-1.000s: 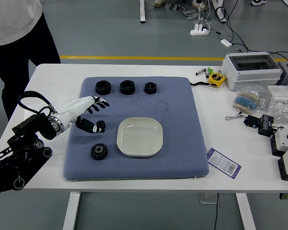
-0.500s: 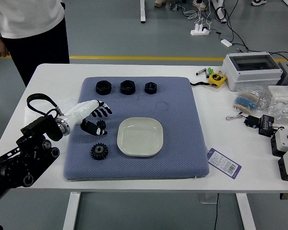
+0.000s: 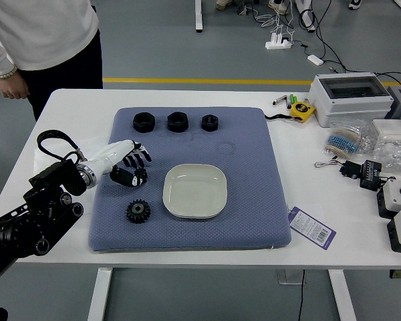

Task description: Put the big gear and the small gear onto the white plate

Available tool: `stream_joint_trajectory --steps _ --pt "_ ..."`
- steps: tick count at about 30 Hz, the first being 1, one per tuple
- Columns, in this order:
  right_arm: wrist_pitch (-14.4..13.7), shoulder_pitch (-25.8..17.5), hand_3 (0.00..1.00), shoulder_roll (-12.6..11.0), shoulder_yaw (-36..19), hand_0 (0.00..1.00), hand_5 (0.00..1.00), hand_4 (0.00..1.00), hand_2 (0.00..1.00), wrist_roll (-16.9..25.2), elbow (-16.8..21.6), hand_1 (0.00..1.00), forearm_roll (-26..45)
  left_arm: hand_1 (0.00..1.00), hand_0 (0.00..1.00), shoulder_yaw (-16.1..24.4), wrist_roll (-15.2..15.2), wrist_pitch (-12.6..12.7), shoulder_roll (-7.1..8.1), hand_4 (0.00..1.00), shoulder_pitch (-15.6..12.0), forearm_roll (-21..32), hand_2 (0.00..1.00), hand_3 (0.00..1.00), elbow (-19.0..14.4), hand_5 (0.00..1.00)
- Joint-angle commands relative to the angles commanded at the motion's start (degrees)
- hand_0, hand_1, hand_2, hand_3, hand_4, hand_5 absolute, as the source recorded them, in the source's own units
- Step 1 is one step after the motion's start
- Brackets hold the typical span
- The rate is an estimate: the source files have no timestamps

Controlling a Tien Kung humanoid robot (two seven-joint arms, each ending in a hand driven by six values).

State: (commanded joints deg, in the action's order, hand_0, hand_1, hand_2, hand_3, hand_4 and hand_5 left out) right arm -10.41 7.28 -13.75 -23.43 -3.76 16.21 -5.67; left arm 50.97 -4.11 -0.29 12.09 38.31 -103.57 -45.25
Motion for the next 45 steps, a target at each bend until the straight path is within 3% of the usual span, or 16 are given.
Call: stream_joint_trajectory --steps 10,21,22,33,45 --pt "0.0 0.2 0.629 -0.1 0.0 0.658 0.723 0.882 0.75 0.1 0.0 0.657 0.0 0.426 0.367 -0.4 0.0 0.0 -0.04 0.74 0.4 1.5 0.487 0.556 1.1 0.002" --pt "-0.1 0.4 0.629 -0.2 0.0 0.657 0.725 0.883 0.75 0.2 -0.1 0.658 -0.1 0.383 0.331 -0.4 0.2 -0.4 0.05 0.791 0.2 1.8 0.46 0.539 1.1 0.002" --pt "-0.1 0.4 0.629 -0.2 0.0 0.657 0.723 0.883 0.75 0.2 -0.1 0.657 0.0 0.323 0.297 -0.4 0.2 -0.5 0.08 0.856 0.2 1.7 0.421 0.518 0.9 0.002" --pt "-0.1 0.3 0.629 -0.2 0.0 0.657 0.723 0.883 0.75 0.2 -0.1 0.657 0.0 0.303 0.29 0.6 0.3 -0.9 0.76 0.863 -0.2 1.3 0.409 0.509 -1.7 0.002" --pt "-0.1 0.3 0.629 -0.2 -0.1 0.657 0.722 0.883 0.75 0.2 -0.2 0.657 -0.1 0.299 0.286 4.7 1.0 -1.2 1.29 0.857 -1.0 0.0 0.408 0.511 -6.3 0.002"
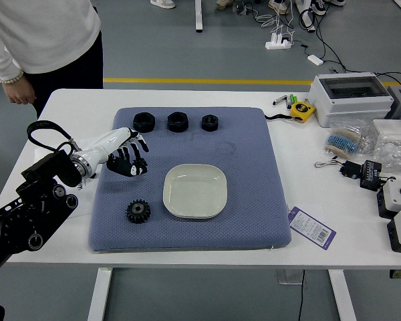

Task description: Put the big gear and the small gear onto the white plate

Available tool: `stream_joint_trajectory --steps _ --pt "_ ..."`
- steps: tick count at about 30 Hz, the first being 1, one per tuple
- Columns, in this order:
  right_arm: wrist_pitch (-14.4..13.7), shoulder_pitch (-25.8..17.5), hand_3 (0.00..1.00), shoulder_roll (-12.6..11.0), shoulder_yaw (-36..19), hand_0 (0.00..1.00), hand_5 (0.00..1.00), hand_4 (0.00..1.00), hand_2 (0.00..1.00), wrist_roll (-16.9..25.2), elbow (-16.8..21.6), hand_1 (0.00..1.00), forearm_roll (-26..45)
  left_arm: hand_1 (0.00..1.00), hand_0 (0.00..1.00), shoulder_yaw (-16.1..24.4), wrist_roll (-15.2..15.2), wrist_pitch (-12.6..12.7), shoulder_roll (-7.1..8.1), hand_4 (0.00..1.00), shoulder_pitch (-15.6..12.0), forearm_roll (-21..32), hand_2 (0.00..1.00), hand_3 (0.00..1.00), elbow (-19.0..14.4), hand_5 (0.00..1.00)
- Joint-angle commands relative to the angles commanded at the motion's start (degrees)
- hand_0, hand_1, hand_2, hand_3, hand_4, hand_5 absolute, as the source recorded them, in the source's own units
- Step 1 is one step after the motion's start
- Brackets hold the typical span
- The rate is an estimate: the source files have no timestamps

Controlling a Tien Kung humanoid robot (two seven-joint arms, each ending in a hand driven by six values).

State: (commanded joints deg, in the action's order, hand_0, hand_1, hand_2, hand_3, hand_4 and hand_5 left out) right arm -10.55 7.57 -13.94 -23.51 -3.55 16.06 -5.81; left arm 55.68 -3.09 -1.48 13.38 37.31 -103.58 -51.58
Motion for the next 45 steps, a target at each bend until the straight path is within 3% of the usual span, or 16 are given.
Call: stream_joint_trajectory --steps 7,10,16,18,19,24,25,30,31,36,37,45 --pt "0.0 -0.2 0.628 0.1 0.1 0.656 0.722 0.883 0.75 0.1 -0.1 0.657 0.3 0.301 0.286 0.4 0.3 0.1 0.11 0.836 -2.7 0.9 0.412 0.518 -9.8 0.002" --pt "0.0 -0.2 0.628 0.1 -0.1 0.656 0.722 0.883 0.75 -0.1 -0.1 0.657 -0.2 0.301 0.286 -2.4 0.8 -0.2 0.02 0.836 -3.1 1.4 0.412 0.518 -13.8 0.002" --pt "-0.1 -0.4 0.628 0.1 -0.3 0.656 0.72 0.882 0.75 -0.1 0.0 0.657 -0.4 0.309 0.288 -9.4 2.2 -1.2 0.54 0.815 -2.3 2.3 0.421 0.527 -17.9 0.002" --pt "-0.1 -0.4 0.628 0.1 -0.3 0.656 0.72 0.882 0.75 -0.2 0.0 0.657 -0.4 0.309 0.288 -11.9 2.3 -1.5 0.64 0.815 -1.9 2.6 0.421 0.527 -18.4 0.002" --pt "-0.1 -0.4 0.627 0.1 -0.3 0.656 0.719 0.881 0.75 -0.2 0.0 0.657 -0.4 0.383 0.308 -12.5 2.4 -1.6 0.61 0.79 -1.7 2.7 0.472 0.545 -18.4 0.019" --pt "-0.2 -0.6 0.627 0.2 -0.2 0.656 0.719 0.881 0.75 0.0 0.0 0.657 -0.1 0.383 0.308 -14.5 1.7 -2.2 0.0 0.79 -1.3 0.6 0.472 0.545 -18.3 0.019" --pt "-0.2 -0.6 0.627 0.2 -0.2 0.656 0.72 0.882 0.75 0.0 -0.1 0.657 0.0 0.489 0.369 -14.6 1.7 -2.3 -0.1 0.951 -1.3 0.2 0.536 0.567 -18.4 0.168" --pt "-0.1 -0.6 0.627 0.1 -0.4 0.656 0.72 0.882 0.75 -0.1 -0.1 0.657 -0.5 0.489 0.369 -14.7 2.1 -3.4 -0.33 0.951 -1.2 -1.2 0.536 0.567 -17.8 0.168" --pt "-0.1 -0.6 0.627 0.1 -0.4 0.656 0.72 0.882 0.75 -0.1 -0.1 0.657 -0.5 0.598 0.508 -14.7 2.2 -3.5 -0.35 0.998 -1.1 -1.5 0.612 0.592 -17.6 0.233" --pt "-0.1 -0.5 0.627 0.1 -0.4 0.656 0.72 0.882 0.75 -0.1 -0.1 0.657 -0.4 0.598 0.508 -14.4 2.2 -3.8 -0.54 0.998 -0.8 -2.4 0.612 0.592 -16.7 0.233" --pt "-0.1 -0.5 0.627 0.1 -0.3 0.657 0.718 0.882 0.75 0.0 -0.1 0.657 -0.2 0.642 0.605 -14.1 2.2 -3.9 -0.62 0.998 -0.8 -2.8 0.671 0.605 -16.5 0.271" --pt "-0.1 0.0 0.626 0.0 0.5 0.657 0.718 0.882 0.75 0.5 -0.1 0.657 1.3 0.651 0.646 -9.3 2.7 -4.2 -0.45 0.998 -1.5 -4.1 0.674 0.617 -17.2 0.299"
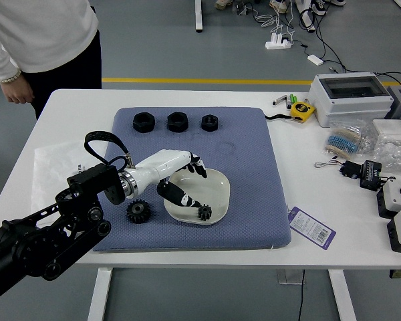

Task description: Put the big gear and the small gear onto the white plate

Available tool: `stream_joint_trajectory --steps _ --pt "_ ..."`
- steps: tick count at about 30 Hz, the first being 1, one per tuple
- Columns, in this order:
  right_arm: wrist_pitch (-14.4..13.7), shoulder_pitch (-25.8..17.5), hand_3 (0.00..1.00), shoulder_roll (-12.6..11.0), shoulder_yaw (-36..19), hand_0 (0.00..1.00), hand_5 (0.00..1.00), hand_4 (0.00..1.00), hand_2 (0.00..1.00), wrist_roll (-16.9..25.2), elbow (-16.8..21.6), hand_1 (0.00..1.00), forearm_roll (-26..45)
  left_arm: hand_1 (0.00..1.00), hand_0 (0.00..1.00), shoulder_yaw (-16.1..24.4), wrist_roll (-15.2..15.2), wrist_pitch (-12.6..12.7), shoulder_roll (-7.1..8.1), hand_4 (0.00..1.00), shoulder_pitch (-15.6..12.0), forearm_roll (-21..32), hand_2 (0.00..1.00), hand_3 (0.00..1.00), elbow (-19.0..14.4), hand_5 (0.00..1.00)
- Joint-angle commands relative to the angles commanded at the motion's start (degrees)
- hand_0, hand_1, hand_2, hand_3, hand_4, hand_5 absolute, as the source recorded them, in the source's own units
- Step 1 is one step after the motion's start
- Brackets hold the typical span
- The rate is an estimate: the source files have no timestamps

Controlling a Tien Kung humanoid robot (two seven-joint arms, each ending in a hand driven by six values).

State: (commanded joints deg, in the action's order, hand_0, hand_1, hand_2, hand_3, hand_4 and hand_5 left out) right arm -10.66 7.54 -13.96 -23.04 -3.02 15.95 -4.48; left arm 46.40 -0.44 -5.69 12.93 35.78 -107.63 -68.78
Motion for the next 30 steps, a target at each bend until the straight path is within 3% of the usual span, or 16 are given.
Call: stream_joint_trajectory --steps 5,10,13,17,21,30 --pt "0.1 0.0 0.627 -0.1 0.4 0.656 0.718 0.883 0.75 0.3 0.0 0.657 0.8 0.603 0.621 5.2 2.0 -2.7 2.54 0.998 -1.8 -2.3 0.647 0.615 -2.6 0.312" --pt "0.2 0.0 0.627 -0.3 0.7 0.656 0.717 0.883 0.749 0.7 -0.1 0.656 1.4 0.598 0.594 10.1 4.1 -6.4 6.79 0.998 -5.6 -4.6 0.635 0.611 -6.4 0.321" --pt "0.2 -0.1 0.627 -0.3 0.6 0.656 0.717 0.883 0.749 0.7 -0.2 0.656 1.3 0.598 0.594 12.3 5.0 -8.1 8.97 0.998 -8.4 -5.1 0.635 0.611 -9.3 0.321" --pt "0.3 -0.2 0.626 -0.4 0.5 0.656 0.718 0.883 0.748 0.6 -0.2 0.657 1.2 0.599 0.578 12.6 5.6 -9.0 10.61 0.998 -11.0 -4.9 0.63 0.61 -12.7 0.306" --pt "0.3 -0.2 0.626 -0.3 0.3 0.656 0.718 0.883 0.748 0.4 -0.2 0.657 0.7 0.599 0.578 11.8 5.7 -9.6 10.96 0.998 -12.2 -5.2 0.63 0.61 -14.2 0.306" --pt "0.3 -0.2 0.626 -0.2 0.2 0.656 0.717 0.883 0.747 0.2 -0.2 0.657 0.4 0.585 0.558 10.9 5.3 -9.0 11.07 0.998 -13.6 -5.8 0.611 0.603 -14.1 0.305"
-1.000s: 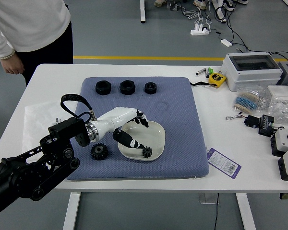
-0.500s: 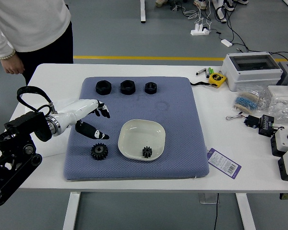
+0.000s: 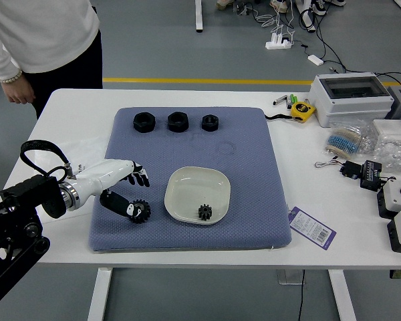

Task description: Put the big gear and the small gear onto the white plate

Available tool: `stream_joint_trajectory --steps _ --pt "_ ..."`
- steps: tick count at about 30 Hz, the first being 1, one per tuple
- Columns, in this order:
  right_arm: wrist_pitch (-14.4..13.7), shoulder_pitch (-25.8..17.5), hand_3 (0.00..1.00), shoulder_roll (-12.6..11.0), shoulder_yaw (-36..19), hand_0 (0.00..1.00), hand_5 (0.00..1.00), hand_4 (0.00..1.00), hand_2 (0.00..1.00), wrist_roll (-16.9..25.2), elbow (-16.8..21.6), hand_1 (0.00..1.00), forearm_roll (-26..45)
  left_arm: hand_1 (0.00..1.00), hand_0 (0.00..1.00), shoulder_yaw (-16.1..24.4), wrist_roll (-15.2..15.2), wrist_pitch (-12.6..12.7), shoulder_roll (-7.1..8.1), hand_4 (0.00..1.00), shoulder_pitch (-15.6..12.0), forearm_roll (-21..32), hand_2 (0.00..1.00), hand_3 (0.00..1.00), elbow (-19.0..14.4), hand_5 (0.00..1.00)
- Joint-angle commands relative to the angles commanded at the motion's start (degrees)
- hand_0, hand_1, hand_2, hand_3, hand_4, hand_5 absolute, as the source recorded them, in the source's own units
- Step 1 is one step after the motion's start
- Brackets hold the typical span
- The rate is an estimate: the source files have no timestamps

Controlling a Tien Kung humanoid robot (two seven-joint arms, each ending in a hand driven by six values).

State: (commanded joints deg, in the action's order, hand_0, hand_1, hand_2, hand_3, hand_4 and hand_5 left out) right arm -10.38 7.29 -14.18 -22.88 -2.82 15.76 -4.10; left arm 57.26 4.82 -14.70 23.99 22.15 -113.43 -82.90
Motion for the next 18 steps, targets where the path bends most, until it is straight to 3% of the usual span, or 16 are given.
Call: stream_joint_trajectory --steps 7,18 --pt "0.0 0.0 0.625 0.0 0.1 0.655 0.716 0.883 0.747 0.1 0.0 0.657 0.1 0.583 0.559 -0.7 -0.3 0.3 -0.49 0.998 -0.7 -0.3 0.602 0.6 0.7 0.294" --pt "0.0 0.3 0.625 0.0 -0.2 0.656 0.716 0.883 0.747 -0.2 0.1 0.654 -0.5 0.584 0.556 -1.6 -1.4 1.4 -1.55 0.998 -0.1 -0.6 0.595 0.595 5.3 0.277"
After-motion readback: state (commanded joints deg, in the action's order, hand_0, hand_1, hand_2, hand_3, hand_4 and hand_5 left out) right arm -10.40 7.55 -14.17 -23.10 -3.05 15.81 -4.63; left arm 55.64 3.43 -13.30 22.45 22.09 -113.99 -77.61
